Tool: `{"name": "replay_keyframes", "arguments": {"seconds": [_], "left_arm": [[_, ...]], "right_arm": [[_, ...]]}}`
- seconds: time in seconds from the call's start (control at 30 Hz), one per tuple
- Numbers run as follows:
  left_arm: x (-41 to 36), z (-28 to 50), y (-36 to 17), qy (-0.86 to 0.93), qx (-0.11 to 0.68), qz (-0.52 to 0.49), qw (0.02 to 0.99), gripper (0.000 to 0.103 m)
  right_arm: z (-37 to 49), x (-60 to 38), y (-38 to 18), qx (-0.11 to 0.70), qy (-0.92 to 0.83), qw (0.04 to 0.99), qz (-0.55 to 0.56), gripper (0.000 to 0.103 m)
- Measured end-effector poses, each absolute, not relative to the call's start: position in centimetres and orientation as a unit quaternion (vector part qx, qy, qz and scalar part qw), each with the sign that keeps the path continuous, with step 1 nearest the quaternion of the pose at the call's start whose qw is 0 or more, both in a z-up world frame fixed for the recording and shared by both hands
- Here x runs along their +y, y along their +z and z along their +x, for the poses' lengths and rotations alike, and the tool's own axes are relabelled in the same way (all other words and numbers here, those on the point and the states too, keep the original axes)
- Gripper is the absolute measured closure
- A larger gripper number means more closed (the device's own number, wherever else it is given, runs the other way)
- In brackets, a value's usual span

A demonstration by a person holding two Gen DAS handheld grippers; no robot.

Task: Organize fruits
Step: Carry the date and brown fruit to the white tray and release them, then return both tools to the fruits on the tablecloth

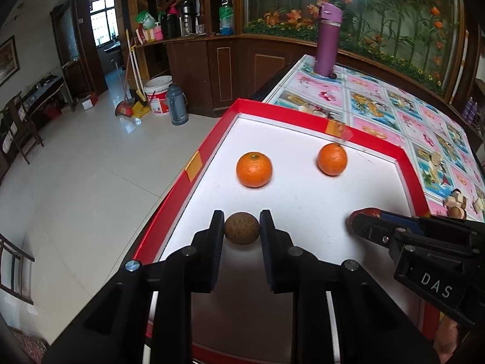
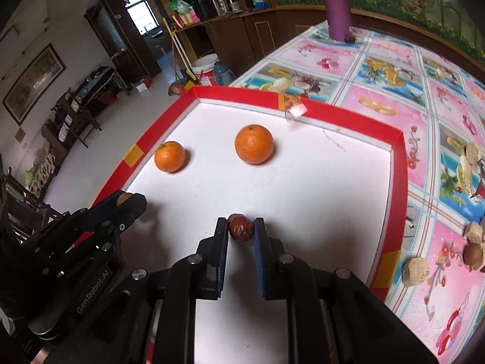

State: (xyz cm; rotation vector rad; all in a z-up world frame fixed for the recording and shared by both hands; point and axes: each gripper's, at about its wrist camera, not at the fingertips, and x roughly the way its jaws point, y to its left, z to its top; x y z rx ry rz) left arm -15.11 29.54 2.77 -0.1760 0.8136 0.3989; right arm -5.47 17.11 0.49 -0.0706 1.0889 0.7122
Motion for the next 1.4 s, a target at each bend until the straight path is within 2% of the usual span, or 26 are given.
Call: {"name": "replay_keyframes", "arguments": {"seconds": [0.2, 0.27, 0.3, 0.33, 0.43, 0.47, 0.63, 0.73, 0.9, 1.1, 1.3, 1.4], "left_arm": [[30.0, -14.6, 2.0, 0.203, 0.406, -0.09, 0.886, 0.077], [30.1, -14.4, 1.7, 0.197, 0.413, -0.097, 0.884, 0.076], [30.1, -14.3, 1.6, 0.198, 0.416, -0.099, 0.882, 0.072], [30.1, -14.4, 1.6, 0.197, 0.417, -0.099, 0.882, 0.062], [30.2, -15.1, 2.1, 0.207, 0.406, -0.092, 0.886, 0.037], [30.2, -15.6, 2.4, 0.213, 0.397, -0.088, 0.888, 0.032], [30.9, -17.3, 3.4, 0.211, 0.383, -0.092, 0.895, 0.031], [30.8, -18.6, 3.8, 0.22, 0.38, -0.082, 0.895, 0.025], [29.4, -19.7, 4.7, 0.207, 0.373, -0.086, 0.9, 0.024], [24.9, -19.5, 6.5, 0.162, 0.365, -0.061, 0.915, 0.023], [18.6, -18.3, 7.5, 0.091, 0.362, -0.03, 0.927, 0.015], [15.6, -17.6, 7.4, 0.058, 0.368, -0.015, 0.928, 0.014]], "right_arm": [[-5.9, 17.5, 0.9, 0.498, 0.328, 0.802, -0.045, 0.084], [-6.0, 17.4, 0.9, 0.501, 0.336, 0.797, -0.04, 0.071], [-6.1, 17.2, 1.0, 0.497, 0.337, 0.799, -0.035, 0.062], [-6.2, 17.0, 1.2, 0.492, 0.339, 0.801, -0.031, 0.058], [-6.3, 16.0, 2.0, 0.478, 0.345, 0.807, -0.019, 0.057], [-6.3, 15.6, 2.2, 0.475, 0.345, 0.81, -0.017, 0.057], [-6.3, 12.5, 3.5, 0.458, 0.334, 0.824, -0.005, 0.057], [-6.1, 10.4, 3.9, 0.453, 0.32, 0.832, 0.002, 0.057], [-6.2, 6.8, 4.4, 0.446, 0.302, 0.842, 0.02, 0.056], [-6.9, 1.7, 5.1, 0.437, 0.275, 0.856, 0.035, 0.056], [-7.9, -4.3, 5.2, 0.429, 0.231, 0.873, 0.027, 0.056], [-8.1, -7.6, 4.9, 0.429, 0.205, 0.879, 0.031, 0.056]]}}
